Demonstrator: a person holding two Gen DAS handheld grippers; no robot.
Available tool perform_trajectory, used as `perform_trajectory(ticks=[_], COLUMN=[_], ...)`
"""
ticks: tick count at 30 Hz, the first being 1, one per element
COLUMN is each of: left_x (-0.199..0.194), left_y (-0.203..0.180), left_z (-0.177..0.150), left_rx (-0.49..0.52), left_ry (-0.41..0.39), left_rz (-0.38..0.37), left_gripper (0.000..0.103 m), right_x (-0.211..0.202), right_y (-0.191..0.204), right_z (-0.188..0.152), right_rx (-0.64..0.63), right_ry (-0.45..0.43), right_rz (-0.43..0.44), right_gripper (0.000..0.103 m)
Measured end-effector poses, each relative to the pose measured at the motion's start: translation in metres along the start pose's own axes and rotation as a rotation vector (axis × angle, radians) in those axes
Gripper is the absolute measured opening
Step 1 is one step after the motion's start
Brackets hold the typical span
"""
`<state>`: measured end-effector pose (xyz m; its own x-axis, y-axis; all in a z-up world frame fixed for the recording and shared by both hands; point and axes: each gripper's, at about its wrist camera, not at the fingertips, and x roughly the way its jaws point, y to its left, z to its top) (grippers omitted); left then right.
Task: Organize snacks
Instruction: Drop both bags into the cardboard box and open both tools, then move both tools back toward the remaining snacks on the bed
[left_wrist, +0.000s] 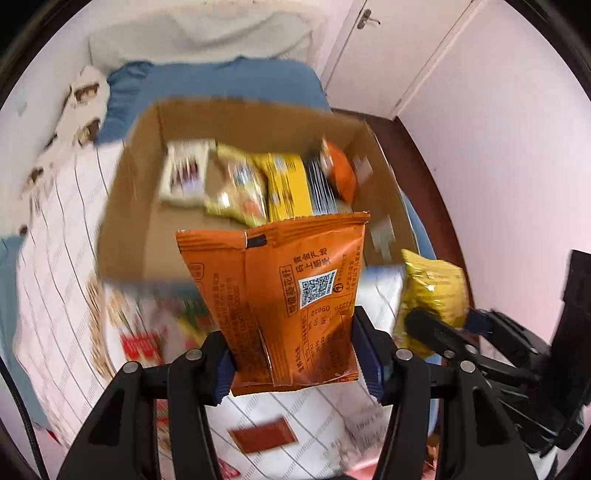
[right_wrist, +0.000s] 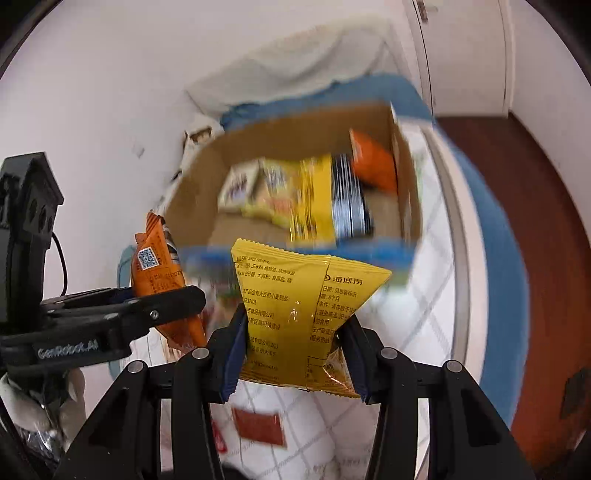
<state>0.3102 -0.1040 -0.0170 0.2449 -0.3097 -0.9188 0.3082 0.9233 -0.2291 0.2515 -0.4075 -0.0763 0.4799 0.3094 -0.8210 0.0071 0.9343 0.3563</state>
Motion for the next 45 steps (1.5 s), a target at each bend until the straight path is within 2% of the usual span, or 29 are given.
perform_trajectory(ticks=[5, 10, 17, 24, 27, 28, 29, 31, 33, 34, 39, 45], left_x=[0.023, 0.071, 0.134, 0.159, 0.165, 0.166, 0.165, 0.164, 0.161, 0.159, 0.140, 0.100], left_y=[0.009, 0.021, 0.035, 0.044, 0.044, 0.043, 0.043, 0.041, 0.045, 0.047, 0.051, 0.057], left_z=[0.054, 0.082, 0.080, 0.072, 0.070, 0.070, 0.070, 0.071, 0.072, 0.072, 0.071, 0.064], left_rx=[0.025, -0.001, -0.028, -0.035, -0.047, -0.037, -0.026, -0.006, -0.020, -0.030, -0.046, -0.060], left_ry=[0.018, 0.132, 0.279, 0.320, 0.350, 0.355, 0.351, 0.327, 0.316, 0.311, 0.268, 0.140], left_rz=[0.106, 0.116, 0.105, 0.100, 0.082, 0.094, 0.108, 0.145, 0.148, 0.140, 0.142, 0.163], left_gripper=[0.053, 0.053, 0.053, 0.054, 0.055, 0.059, 0.067, 0.078, 0.088, 0.091, 0.091, 0.091], right_x=[0.017, 0.058, 0.107, 0.132, 0.140, 0.142, 0.143, 0.143, 0.140, 0.140, 0.133, 0.110], right_y=[-0.001, -0.010, -0.025, -0.034, -0.036, -0.037, -0.036, -0.034, -0.036, -0.037, -0.034, -0.030], right_z=[0.059, 0.091, 0.090, 0.080, 0.076, 0.075, 0.074, 0.077, 0.078, 0.078, 0.079, 0.076], right_rx=[-0.032, -0.030, -0.027, -0.023, -0.022, -0.019, -0.017, -0.023, -0.015, -0.004, 0.002, 0.017], right_ry=[-0.028, 0.027, 0.143, 0.213, 0.254, 0.261, 0.267, 0.267, 0.259, 0.261, 0.250, 0.203], right_rz=[-0.057, -0.113, -0.152, -0.160, -0.156, -0.153, -0.155, -0.209, -0.214, -0.218, -0.229, -0.234], right_gripper=[0.050, 0.050, 0.050, 0.051, 0.060, 0.064, 0.073, 0.086, 0.090, 0.096, 0.097, 0.097])
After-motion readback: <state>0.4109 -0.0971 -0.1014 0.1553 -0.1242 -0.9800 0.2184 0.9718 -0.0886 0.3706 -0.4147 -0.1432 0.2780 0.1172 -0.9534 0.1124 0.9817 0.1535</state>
